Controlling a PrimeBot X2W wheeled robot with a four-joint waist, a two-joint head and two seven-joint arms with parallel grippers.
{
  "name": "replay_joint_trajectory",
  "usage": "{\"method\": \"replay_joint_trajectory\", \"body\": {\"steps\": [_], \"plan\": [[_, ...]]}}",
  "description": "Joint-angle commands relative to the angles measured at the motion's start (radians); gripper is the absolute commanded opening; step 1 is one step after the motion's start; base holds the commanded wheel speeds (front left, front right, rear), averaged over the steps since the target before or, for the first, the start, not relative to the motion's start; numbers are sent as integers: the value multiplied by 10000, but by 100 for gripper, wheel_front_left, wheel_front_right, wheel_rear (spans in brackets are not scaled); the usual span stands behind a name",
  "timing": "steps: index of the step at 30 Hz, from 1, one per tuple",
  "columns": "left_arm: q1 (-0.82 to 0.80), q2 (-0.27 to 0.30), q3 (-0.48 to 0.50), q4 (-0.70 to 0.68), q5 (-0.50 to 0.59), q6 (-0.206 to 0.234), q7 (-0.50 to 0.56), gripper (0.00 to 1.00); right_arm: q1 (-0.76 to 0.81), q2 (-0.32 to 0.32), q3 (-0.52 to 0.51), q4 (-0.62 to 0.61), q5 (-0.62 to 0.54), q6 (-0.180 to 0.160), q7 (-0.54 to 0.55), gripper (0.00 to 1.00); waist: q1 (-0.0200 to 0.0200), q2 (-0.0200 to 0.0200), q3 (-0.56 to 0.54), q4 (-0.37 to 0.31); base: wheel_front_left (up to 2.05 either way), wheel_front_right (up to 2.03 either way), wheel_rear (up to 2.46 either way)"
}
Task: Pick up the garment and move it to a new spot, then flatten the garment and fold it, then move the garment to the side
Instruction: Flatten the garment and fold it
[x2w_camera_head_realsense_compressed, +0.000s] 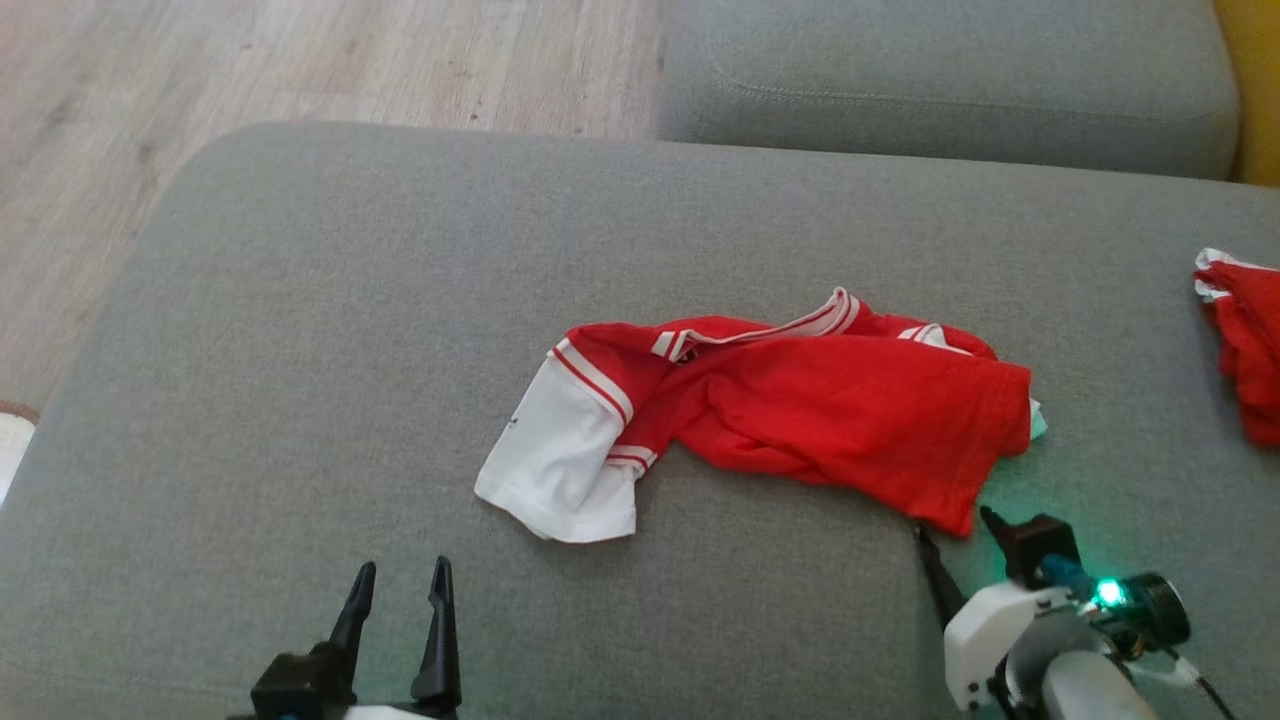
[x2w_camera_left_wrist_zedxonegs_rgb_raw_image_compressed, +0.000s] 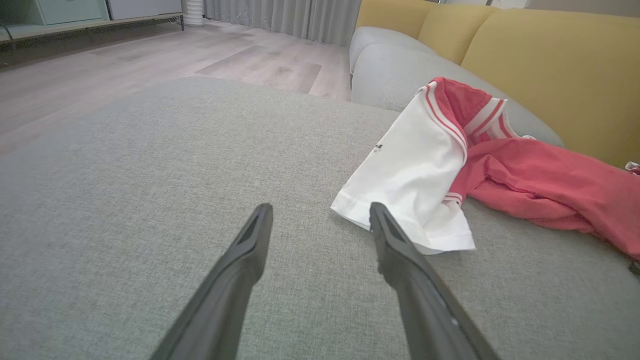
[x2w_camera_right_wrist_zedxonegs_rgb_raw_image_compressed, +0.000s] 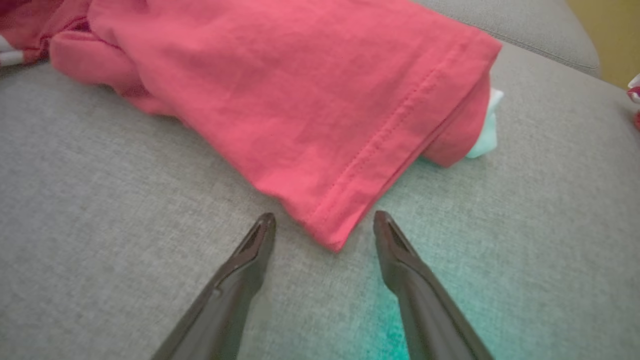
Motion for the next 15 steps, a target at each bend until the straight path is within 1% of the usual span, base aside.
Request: {"method": "replay_joint_trajectory", "body": {"steps": [1,3,6,7,8,12,15], "plan": [[-551,154,314,-285,-54,13,-64,100,-581,-89,117,-49,-102,65,-109,80,0,0,60,27,0,0,0],[-565,182,327,-285,-58,29,-62,100,-817,-112,71,241,-203,65,-187,56,0,0,109,13,0,0,0],[-585,214,333,-289,-60,53,-53,100,-1109,-113,55,580,-407,65,-373,31,0,0,147,-22,0,0,0],[-589,221,333,-295,-60,65,-49,100,-1170,-102,40,664,-457,65,-441,18,0,0,147,-40,0,0,0],[-587,230,334,-305,-61,79,-46,100,-1212,-89,31,733,-508,65,-512,0,0,0,144,-68,0,0,0],[-533,267,334,-344,-71,124,-41,100,-1224,-18,-118,756,-614,65,-831,0,0,0,85,-256,0,0,0],[-478,261,324,-352,-96,147,-44,100,-1050,6,-324,434,-721,65,-987,0,0,0,-32,-410,0,0,0]]}}
